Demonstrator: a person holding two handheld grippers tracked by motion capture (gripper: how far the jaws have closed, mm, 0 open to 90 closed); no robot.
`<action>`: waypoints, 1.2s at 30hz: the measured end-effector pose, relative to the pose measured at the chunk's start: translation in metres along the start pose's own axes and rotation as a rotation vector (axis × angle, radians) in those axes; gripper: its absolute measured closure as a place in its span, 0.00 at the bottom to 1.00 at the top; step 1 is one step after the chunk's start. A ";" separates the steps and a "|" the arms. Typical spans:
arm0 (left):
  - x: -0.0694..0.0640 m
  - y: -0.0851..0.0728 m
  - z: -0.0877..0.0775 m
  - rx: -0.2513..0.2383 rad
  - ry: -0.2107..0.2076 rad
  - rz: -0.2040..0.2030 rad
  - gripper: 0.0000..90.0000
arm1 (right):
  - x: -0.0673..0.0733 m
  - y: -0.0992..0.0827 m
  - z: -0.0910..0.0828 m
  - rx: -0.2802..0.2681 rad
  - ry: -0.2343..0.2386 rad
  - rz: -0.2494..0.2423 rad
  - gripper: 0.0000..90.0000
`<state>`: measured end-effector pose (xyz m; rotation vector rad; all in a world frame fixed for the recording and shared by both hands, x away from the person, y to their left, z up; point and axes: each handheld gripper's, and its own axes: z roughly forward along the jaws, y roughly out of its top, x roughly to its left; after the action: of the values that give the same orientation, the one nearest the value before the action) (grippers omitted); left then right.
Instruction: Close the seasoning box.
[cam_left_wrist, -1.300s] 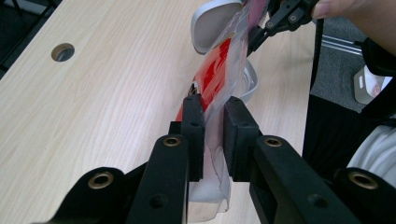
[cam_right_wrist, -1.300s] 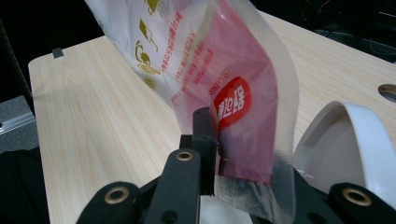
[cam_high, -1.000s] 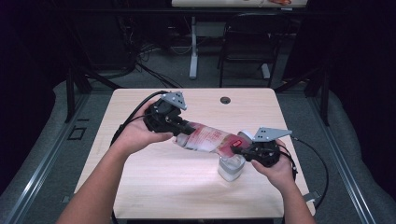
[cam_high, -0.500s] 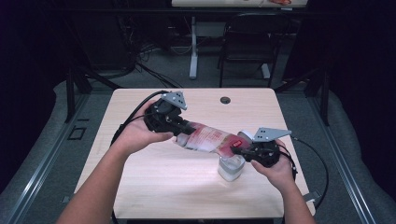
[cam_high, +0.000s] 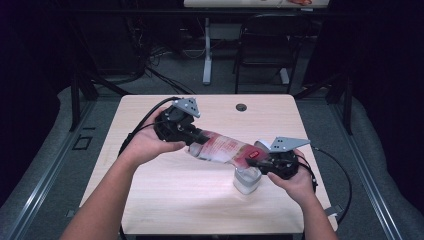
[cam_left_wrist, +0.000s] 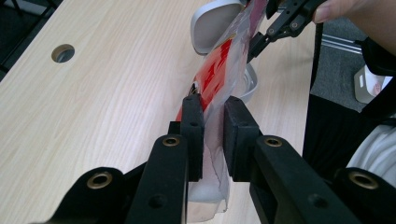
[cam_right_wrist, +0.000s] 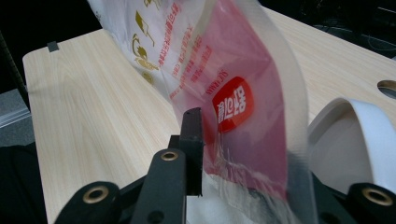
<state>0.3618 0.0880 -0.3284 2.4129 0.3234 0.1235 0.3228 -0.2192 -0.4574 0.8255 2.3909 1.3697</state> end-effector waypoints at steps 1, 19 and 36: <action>0.000 0.000 0.000 0.000 0.000 0.000 0.89 | 0.000 0.000 0.000 0.000 -0.002 0.001 0.84; -0.001 0.001 0.000 -0.005 0.001 -0.001 0.89 | 0.000 0.001 -0.002 -0.003 -0.013 -0.004 0.80; -0.002 0.005 0.001 -0.003 0.004 0.004 0.89 | -0.001 0.001 -0.004 0.000 -0.008 -0.008 0.87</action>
<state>0.3610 0.0837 -0.3260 2.4107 0.3201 0.1301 0.3217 -0.2222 -0.4546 0.8184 2.3856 1.3606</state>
